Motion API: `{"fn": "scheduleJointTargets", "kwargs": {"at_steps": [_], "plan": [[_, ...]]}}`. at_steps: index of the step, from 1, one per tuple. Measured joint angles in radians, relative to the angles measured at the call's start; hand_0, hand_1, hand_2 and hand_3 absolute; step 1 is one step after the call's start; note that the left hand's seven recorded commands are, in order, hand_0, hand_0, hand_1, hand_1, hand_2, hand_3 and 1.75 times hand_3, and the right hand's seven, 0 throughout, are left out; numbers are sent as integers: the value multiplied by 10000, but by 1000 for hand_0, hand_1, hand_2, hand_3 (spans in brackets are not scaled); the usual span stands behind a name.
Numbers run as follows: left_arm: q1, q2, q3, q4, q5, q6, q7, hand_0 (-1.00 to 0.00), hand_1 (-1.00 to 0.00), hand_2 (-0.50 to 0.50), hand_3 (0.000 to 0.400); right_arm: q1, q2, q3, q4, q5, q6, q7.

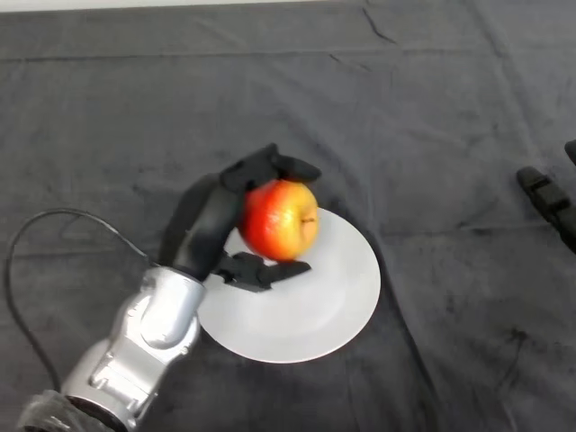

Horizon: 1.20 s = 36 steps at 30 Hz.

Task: Move the apple to the plate

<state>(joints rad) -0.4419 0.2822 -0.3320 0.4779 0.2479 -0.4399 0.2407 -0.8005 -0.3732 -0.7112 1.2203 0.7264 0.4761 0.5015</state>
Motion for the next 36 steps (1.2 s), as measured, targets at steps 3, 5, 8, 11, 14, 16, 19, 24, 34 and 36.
{"fn": "scheduleJointTargets", "kwargs": {"at_steps": [3,5,8,11,14,16,19,24,34,36], "plan": [[0,-45,-494,0,-27,6,35,-1000,-1000,0,400,0,0,0,0,0,0,0],[0,-127,-691,1,-53,13,36,-1000,-1000,0,400,0,0,0,0,0,0,0],[0,-156,-1085,2,-99,14,36,-1000,-1000,0,400,0,0,0,0,0,0,0],[-1,-158,-1456,10,-241,14,24,-1000,-1000,0,400,0,0,0,0,0,0,0],[-5,-153,-1751,114,-370,10,-17,-1000,-1000,0,400,0,0,0,0,0,0,0],[-19,-150,-1868,283,-464,3,-115,-1000,-1000,0,400,0,0,0,0,0,0,0],[-49,-135,-2120,610,-471,-6,-250,-1000,-1000,0,400,0,0,0,0,0,0,0],[-57,-99,-2202,930,-476,-19,-358,-1000,-1000,0,400,0,0,0,0,0,0,0],[-191,-29,-2437,935,-468,-13,-407,-529,0,-265,212,0,0,0,0,0,0,0],[-197,2,-2454,936,-463,2,-407,-165,0,-82,66,0,0,0,0,0,0,0]]}}
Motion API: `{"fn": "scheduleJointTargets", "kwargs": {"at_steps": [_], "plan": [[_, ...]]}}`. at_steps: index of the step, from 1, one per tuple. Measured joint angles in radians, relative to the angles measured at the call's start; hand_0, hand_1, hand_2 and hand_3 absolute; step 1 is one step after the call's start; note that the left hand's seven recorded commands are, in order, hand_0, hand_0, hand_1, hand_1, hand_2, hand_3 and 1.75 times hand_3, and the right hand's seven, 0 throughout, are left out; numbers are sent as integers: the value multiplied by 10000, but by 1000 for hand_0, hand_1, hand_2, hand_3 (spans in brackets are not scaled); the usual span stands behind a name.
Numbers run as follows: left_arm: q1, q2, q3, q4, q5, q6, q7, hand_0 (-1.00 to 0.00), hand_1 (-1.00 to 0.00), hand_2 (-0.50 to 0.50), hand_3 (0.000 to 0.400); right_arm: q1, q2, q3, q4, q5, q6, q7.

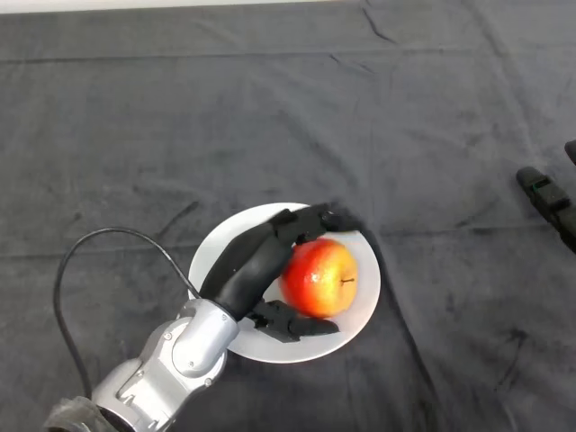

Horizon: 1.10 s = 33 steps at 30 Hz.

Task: Move the apple to the plate

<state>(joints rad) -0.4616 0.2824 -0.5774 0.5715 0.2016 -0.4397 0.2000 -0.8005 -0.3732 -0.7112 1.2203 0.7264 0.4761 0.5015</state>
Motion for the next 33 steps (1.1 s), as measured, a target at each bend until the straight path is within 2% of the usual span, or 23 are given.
{"fn": "scheduleJointTargets", "kwargs": {"at_steps": [2,16,33], "plan": [[-2,28,-4,0,6,95,0,0,0,0,0,0,0,0,0,0,0,0],[-221,342,179,-180,-10,459,-4,0,0,0,0,0,0,0,0,0,0,0],[-222,1281,2627,-626,-921,164,142,0,0,0,0,0,1,1,0,0,1,-1]]}}
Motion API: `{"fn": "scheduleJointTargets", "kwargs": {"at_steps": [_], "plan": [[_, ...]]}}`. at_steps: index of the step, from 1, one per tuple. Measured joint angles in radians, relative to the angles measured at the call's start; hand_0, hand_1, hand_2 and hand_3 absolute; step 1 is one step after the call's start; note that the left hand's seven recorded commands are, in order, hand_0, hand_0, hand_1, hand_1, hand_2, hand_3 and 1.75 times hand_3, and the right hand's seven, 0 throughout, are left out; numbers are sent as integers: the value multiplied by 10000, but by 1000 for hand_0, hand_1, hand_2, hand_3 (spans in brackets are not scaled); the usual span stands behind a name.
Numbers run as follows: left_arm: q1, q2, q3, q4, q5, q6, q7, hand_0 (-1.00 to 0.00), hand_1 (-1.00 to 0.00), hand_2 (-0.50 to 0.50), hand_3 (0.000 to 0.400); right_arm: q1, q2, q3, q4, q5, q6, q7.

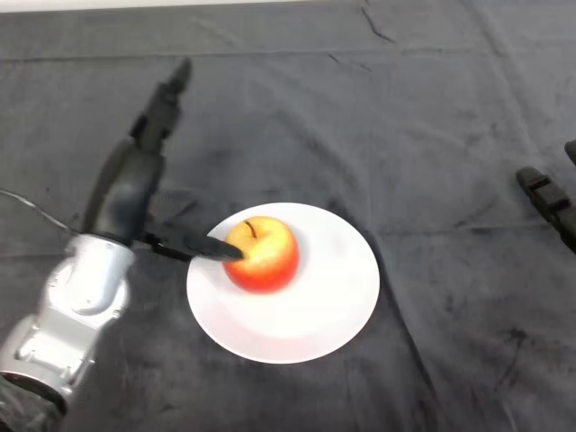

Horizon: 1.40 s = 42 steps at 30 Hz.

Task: Move the apple to the plate

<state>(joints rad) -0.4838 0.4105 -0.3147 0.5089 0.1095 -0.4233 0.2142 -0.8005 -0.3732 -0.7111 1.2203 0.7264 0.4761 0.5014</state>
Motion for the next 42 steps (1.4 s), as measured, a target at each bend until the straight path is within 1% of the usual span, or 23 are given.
{"fn": "scheduleJointTargets", "kwargs": {"at_steps": [6,12,16,22,26,30,34,37,42], "plan": [[2,430,1083,-1,-502,-101,40,0,0,0,0,0,1,0,0,0,0,0],[7,1103,2168,2,-825,-375,154,0,0,0,0,0,2,0,0,0,0,0],[7,1418,2997,37,-1046,-636,323,0,0,0,0,0,3,0,0,0,0,-1],[23,1859,3892,67,-1181,-640,676,0,0,0,0,0,2,0,0,0,0,-1],[84,2075,4663,67,-1371,-640,934,0,0,0,0,0,3,1,0,0,1,0],[447,2373,5423,86,-1502,-726,1123,0,0,0,0,0,1,-2,0,0,0,-1],[760,2431,6105,127,-1701,-902,1299,0,0,0,0,0,4,0,0,0,1,-1],[772,2486,6533,287,-1818,-952,1424,0,0,0,0,0,5,1,0,1,1,-1],[798,2872,7315,503,-2012,-1111,1697,0,0,0,0,0,5,1,0,1,1,-1]]}}
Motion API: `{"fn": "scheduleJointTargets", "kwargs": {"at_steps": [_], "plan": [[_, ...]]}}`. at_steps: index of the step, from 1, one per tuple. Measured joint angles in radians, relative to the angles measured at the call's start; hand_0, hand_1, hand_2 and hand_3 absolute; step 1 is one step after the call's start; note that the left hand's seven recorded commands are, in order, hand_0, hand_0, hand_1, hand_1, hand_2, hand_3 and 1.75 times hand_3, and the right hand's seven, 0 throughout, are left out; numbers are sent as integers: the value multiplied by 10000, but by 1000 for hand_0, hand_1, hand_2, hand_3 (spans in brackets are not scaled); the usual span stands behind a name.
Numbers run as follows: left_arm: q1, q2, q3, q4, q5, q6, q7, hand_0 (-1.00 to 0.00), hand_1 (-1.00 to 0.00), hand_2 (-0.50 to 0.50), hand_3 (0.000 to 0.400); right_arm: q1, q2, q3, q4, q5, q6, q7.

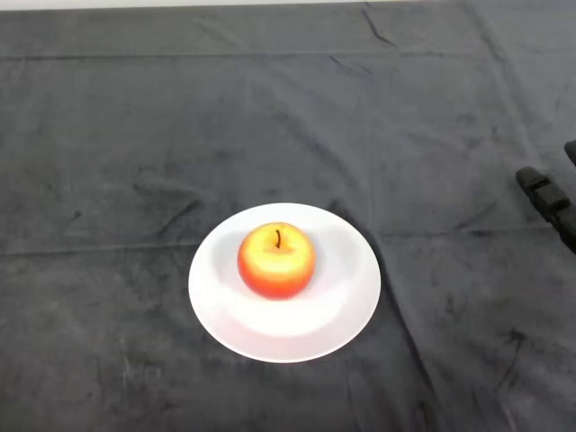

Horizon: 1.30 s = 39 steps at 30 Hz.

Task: Move the apple to the plate

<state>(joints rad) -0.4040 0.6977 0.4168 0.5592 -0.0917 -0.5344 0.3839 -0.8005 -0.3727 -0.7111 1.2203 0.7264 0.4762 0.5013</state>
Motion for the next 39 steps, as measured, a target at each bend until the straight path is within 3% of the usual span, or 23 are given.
{"fn": "scheduleJointTargets", "kwargs": {"at_steps": [5,13,24,39], "plan": [[22,400,654,42,-154,-211,179,0,0,0,0,0,0,0,0,0,0,0],[378,520,1480,725,-299,-593,433,0,0,0,0,0,-1,-1,0,0,0,0],[362,519,1747,1295,-259,-895,845,0,0,0,0,0,0,0,0,0,0,0],[270,518,1808,1944,-193,-1048,898,0,0,0,0,0,0,0,0,0,0,0]]}}
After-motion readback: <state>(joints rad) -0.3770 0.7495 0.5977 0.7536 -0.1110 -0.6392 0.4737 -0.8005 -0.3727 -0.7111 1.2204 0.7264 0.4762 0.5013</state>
